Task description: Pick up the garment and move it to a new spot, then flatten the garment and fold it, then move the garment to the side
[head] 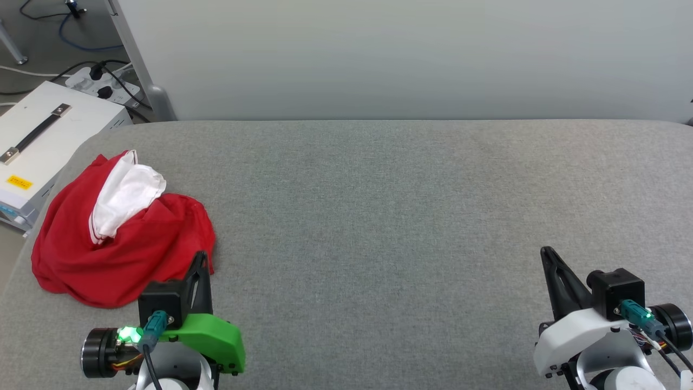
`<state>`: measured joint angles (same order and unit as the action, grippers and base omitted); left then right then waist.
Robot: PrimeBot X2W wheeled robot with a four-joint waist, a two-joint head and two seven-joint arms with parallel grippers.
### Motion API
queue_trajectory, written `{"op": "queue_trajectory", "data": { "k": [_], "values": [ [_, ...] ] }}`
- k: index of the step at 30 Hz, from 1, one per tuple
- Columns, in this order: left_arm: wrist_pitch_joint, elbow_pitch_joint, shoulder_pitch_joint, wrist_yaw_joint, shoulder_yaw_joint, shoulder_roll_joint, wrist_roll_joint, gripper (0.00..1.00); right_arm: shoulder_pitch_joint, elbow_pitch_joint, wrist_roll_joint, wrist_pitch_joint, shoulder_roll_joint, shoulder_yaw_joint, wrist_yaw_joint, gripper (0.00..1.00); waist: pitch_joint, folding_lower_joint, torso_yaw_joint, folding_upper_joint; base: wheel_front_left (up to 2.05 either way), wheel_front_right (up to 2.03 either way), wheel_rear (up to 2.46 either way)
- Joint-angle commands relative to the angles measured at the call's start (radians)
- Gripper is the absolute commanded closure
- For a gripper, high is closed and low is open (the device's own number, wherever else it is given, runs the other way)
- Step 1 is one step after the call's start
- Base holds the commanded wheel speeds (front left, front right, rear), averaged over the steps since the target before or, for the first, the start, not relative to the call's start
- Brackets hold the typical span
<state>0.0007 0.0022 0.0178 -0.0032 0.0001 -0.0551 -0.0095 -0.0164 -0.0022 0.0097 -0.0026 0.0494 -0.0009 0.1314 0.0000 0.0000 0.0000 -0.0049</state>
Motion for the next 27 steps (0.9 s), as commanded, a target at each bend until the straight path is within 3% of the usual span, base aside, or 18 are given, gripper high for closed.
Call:
{"op": "queue_trajectory", "data": {
  "k": [1, 27],
  "values": [
    [-0.001, -0.002, -0.018, 0.003, 0.0, 0.005, 0.009, 1.0, 0.016, 0.002, -0.01, 0.003, 0.001, 0.001, -0.001, 1.0, 0.0, 0.0, 0.0, 0.0049, 0.0, 0.0, 0.0],
    [-0.001, -0.002, -0.018, 0.003, 0.0, 0.005, 0.009, 1.0, 0.016, 0.002, -0.01, 0.003, 0.001, 0.001, -0.001, 1.0, 0.0, 0.0, 0.0, 0.0049, 0.0, 0.0, 0.0]
  ]
}}
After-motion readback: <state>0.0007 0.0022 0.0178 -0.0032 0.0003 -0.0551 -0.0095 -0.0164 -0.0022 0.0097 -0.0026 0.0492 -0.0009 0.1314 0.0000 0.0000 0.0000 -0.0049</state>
